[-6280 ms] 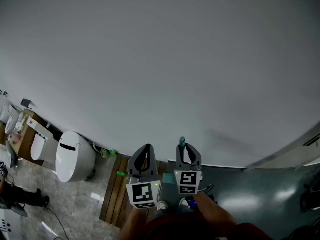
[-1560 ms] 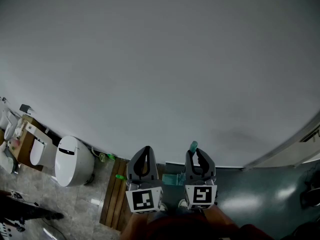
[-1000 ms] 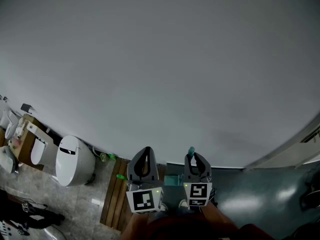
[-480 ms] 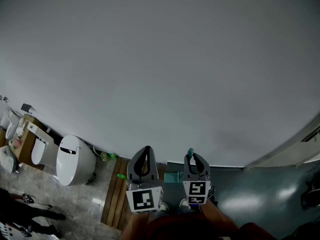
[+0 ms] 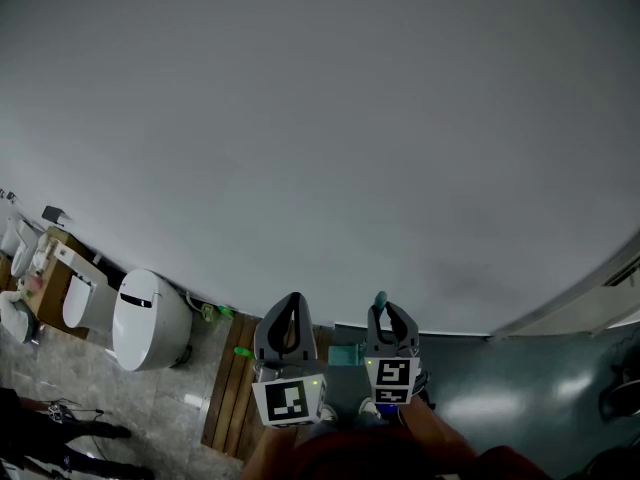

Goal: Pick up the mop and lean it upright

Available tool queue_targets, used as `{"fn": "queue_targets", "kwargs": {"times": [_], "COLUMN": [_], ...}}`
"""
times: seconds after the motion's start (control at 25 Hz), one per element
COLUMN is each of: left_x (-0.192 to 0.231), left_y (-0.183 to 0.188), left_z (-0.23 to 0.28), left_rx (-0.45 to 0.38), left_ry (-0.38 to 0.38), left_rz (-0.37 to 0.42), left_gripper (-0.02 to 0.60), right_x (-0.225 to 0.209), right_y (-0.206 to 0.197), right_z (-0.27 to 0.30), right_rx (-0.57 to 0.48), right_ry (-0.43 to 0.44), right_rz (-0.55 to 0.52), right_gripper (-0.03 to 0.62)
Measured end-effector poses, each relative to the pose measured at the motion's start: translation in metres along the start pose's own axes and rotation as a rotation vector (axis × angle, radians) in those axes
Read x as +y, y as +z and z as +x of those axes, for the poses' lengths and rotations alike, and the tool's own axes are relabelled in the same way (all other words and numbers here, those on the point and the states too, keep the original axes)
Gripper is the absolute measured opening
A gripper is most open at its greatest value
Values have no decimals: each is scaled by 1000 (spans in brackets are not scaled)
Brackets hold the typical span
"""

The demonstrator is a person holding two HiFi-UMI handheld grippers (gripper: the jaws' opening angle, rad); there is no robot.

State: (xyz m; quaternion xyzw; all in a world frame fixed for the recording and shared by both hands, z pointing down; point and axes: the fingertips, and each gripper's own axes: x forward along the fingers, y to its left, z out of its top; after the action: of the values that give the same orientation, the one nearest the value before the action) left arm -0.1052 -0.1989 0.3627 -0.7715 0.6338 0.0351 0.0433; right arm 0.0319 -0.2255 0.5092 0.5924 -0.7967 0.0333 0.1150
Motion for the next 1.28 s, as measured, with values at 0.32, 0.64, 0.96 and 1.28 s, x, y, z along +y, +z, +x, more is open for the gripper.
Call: {"fn": "queue_targets", "kwargs": {"times": [0.32, 0.64, 0.96, 1.28], "left_x": [3, 3, 4, 3], "left_y": [-3, -4, -6, -3], "left_z": [2, 1, 3, 1], "left_rx": [1, 7, 20, 14], "left_ry": [9, 19, 30, 29], "left_rz": [1, 8, 9, 22], "left_gripper": [14, 14, 14, 14], "right_x": [-6, -7, -16, -28], "right_y": [1, 6, 7, 10], "right_z": [33, 68, 103, 127], "right_rx": [10, 8, 29, 47], "right_ry": [-13, -14, -29, -53], "right_rz": [-4, -17, -35, -34], "right_gripper": [106, 107, 107, 109]}}
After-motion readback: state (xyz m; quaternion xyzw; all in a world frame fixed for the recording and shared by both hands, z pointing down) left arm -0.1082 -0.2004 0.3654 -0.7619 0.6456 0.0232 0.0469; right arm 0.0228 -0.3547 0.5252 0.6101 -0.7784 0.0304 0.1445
